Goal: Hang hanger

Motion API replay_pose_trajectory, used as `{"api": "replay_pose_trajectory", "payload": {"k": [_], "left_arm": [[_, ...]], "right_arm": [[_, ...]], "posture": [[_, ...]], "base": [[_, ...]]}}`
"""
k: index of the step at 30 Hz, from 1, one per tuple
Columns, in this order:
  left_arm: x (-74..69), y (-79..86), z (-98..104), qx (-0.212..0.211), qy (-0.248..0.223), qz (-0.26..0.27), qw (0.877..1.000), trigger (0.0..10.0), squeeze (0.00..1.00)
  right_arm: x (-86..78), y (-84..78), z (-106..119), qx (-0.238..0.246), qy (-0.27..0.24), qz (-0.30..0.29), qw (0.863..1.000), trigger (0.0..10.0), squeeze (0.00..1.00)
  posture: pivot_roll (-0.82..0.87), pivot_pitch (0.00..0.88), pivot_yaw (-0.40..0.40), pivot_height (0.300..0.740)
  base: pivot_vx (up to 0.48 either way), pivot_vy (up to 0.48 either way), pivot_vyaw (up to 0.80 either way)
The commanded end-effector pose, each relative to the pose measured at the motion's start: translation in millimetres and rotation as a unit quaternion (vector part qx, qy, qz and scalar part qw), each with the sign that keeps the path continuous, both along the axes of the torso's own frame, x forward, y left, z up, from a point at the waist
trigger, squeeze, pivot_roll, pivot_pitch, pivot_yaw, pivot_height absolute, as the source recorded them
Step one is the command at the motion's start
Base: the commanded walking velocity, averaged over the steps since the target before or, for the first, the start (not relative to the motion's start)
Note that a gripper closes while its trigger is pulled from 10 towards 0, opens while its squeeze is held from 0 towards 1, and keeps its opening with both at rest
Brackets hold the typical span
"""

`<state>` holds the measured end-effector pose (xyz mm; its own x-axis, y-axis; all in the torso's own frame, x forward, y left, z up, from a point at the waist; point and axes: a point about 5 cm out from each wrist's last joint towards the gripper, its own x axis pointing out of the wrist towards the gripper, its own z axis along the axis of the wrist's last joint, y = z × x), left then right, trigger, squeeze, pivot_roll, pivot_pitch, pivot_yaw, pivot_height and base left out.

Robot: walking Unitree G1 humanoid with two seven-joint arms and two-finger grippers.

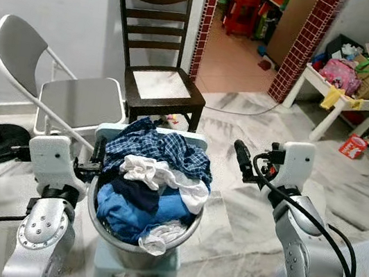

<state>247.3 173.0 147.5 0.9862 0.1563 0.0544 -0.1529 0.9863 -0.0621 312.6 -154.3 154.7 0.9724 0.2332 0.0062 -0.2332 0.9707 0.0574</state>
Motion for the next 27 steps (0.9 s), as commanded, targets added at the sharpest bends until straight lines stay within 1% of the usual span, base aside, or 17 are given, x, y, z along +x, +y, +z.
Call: {"api": "replay_pose_trajectory", "payload": {"k": [1, 16, 18, 19, 21, 27], "left_arm": [[1.9, -2.4, -1.3, -0.001, 0.008, -0.005, 1.000, 10.0, 0.00], [2.4, -4.9, 0.1, 0.003, 0.015, -0.018, 1.000, 10.0, 0.00], [2.7, -5.1, 0.5, -0.002, 0.013, -0.018, 1.000, 10.0, 0.00], [3.0, -7.7, 0.1, -0.012, 0.014, -0.026, 0.999, 10.0, 0.00], [2.5, -8.9, -0.3, -0.016, 0.015, -0.029, 0.999, 10.0, 0.00], [-0.9, -9.9, -3.8, -0.013, 0.019, -0.031, 0.999, 10.0, 0.00]], "right_arm": [[1.8, 2.2, 4.0, 0.001, -0.005, 0.003, 1.000, 10.0, 0.00], [2.9, 1.1, 2.1, 0.001, -0.005, -0.004, 1.000, 10.0, 0.00], [3.5, 0.9, 2.0, 0.000, -0.005, -0.004, 1.000, 10.0, 0.00], [3.9, 0.4, 1.6, -0.001, -0.004, -0.005, 1.000, 10.0, 0.00], [4.1, 0.3, 1.4, -0.001, -0.004, -0.005, 1.000, 10.0, 0.00], [2.4, 0.3, -0.9, -0.002, 0.000, -0.006, 1.000, 10.0, 0.00]], "posture": [[0.01, 0.048, -0.067, 0.740], [0.01, 0.040, -0.058, 0.740], [0.01, 0.042, -0.058, 0.740], [0.01, 0.042, -0.058, 0.740], [0.01, 0.043, -0.057, 0.740], [0.01, 0.048, -0.056, 0.740]], "base": [[0.300, 0.000, 0.00], [0.299, 0.000, 0.00], [0.276, 0.000, 0.00], [0.000, 0.000, 0.00], [0.000, 0.000, 0.00], [0.000, 0.000, 0.00]]}}
